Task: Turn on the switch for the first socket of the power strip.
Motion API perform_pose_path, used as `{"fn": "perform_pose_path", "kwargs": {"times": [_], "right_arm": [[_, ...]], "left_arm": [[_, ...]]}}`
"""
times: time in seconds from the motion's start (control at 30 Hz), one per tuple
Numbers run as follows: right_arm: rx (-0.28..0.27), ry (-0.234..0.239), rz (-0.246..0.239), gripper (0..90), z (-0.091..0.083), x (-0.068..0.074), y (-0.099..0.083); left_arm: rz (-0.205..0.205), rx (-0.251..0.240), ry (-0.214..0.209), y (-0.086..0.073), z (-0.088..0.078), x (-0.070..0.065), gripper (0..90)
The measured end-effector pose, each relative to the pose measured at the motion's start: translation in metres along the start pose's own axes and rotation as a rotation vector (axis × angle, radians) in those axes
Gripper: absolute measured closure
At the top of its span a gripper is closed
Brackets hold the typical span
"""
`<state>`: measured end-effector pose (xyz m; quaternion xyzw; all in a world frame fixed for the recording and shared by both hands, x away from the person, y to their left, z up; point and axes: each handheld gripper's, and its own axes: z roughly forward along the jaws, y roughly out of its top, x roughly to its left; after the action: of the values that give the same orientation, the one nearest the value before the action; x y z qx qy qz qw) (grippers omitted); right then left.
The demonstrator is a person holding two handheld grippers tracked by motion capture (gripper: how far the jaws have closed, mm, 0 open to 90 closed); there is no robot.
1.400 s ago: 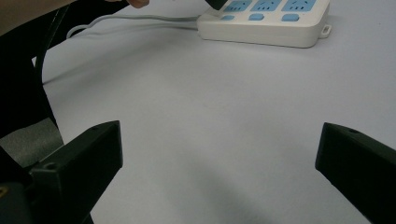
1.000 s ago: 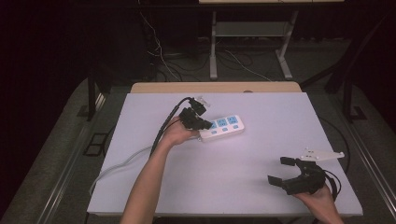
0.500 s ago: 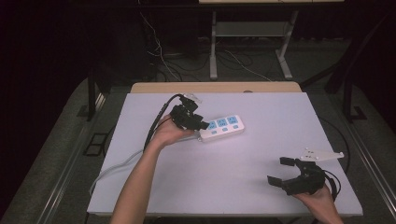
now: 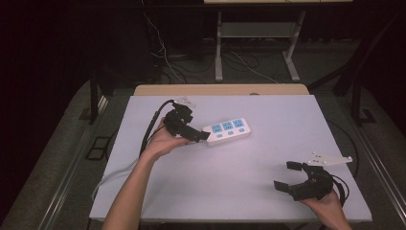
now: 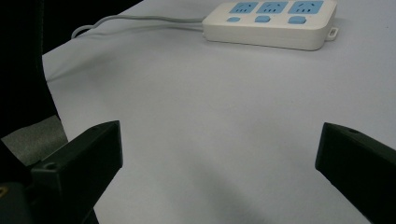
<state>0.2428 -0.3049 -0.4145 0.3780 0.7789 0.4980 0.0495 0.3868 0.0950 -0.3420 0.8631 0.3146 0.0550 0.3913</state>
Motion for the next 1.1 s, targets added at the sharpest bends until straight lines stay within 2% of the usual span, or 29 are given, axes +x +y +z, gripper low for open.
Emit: {"fn": "perform_pose_path", "kwargs": {"times": [0.17,0.6,0.9,1.1], "right_arm": [[0.000,0.001,-0.002,0.3,0.000,0.000,0.000],[0.007,0.001,-0.002,0.3,0.002,0.001,0.000],[0.010,0.002,-0.001,0.3,0.003,0.002,0.000],[0.010,0.002,0.003,0.3,0.003,0.003,-0.001]], "left_arm": [[0.006,-0.025,-0.001,-0.013,-0.011,-0.004,0.0],[-0.022,-0.122,0.014,-0.052,-0.042,-0.013,0.0],[-0.033,-0.180,0.017,-0.079,-0.053,-0.025,0.0],[-0.054,-0.206,0.038,-0.108,-0.055,-0.034,0.0]]}}
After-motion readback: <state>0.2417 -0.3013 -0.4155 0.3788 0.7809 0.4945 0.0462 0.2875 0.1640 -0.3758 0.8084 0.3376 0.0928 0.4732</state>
